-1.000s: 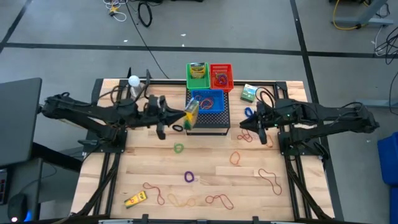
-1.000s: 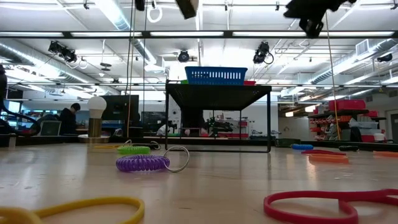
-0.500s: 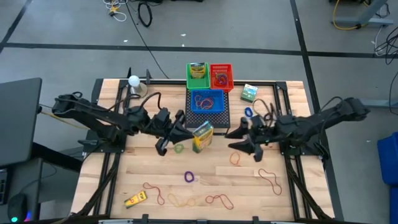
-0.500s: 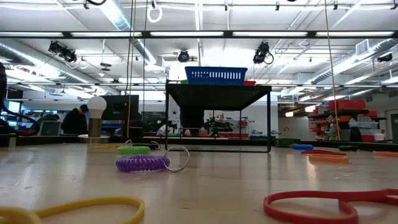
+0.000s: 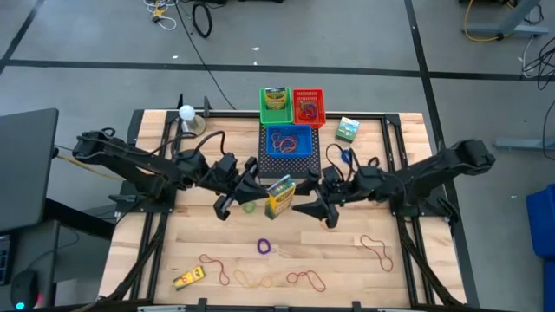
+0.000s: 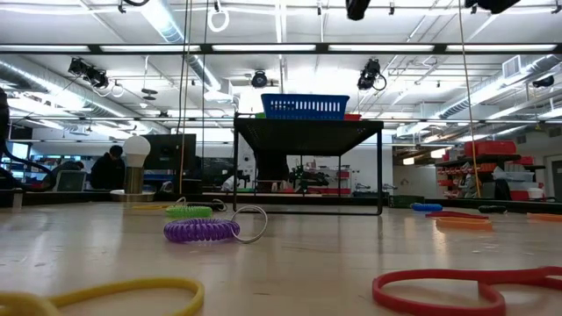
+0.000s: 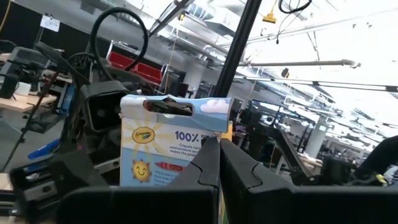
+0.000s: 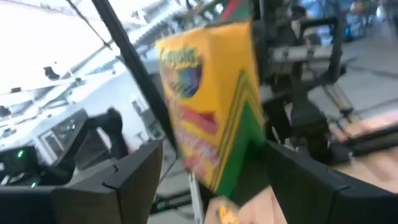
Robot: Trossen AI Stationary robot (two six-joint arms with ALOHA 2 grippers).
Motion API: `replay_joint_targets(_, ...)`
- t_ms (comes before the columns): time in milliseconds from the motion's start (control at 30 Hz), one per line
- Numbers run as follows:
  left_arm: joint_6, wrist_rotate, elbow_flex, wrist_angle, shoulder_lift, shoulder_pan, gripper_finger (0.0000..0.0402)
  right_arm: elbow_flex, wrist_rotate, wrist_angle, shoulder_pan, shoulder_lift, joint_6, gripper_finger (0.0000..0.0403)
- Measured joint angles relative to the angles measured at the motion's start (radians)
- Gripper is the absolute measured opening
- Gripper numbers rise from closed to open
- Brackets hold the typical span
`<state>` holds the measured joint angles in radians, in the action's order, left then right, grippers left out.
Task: Pick & Place Office Desk Supplies
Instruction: Put the box of crayon into the green bin on the shelf
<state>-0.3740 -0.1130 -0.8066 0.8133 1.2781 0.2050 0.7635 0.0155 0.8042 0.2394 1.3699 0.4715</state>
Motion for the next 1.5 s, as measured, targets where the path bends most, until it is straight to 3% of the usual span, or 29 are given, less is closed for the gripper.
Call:
replay_joint_targets(333, -0.006, 0.004, 0.000, 0.003, -0.001, 0.000, 0.0002, 0.034, -0.102, 0.083, -0.037, 0.064, -0.060, 0.0270)
replay_joint_targets(600, -0.009, 0.029, 0.000, 0.001, -0.001, 0.000, 0.0007, 0.037, -0.129, 0.082, -0.035, 0.064, -0.077, 0.0155)
replay_joint_targets(800, -0.021, 0.073, 0.000, -0.028, -0.018, 0.000, 0.0042, 0.037, -0.127, 0.071, -0.034, 0.055, -0.093, 0.0092)
replay_joint_targets(967, -0.027, 0.152, -0.011, -0.240, -0.082, -0.007, 0.0095, 0.037, -0.124, -0.081, -0.034, 0.004, -0.129, 0.0103)
replay_joint_targets(1133, -0.042, 0.300, -0.089, -0.473, -0.122, 0.002, 0.0144, 0.027, -0.146, -0.329, -0.027, -0.071, -0.202, 0.0100)
replay_joint_targets(1300, -0.033, 0.347, -0.179, -0.631, -0.118, 0.013, 0.0164, -0.090, -0.058, -0.367, 0.011, -0.070, -0.227, 0.0092)
replay_joint_targets(1500, -0.065, 0.389, -0.220, -0.716, -0.111, 0.024, 0.0163, -0.240, 0.150, -0.146, 0.025, 0.046, -0.347, 0.0098)
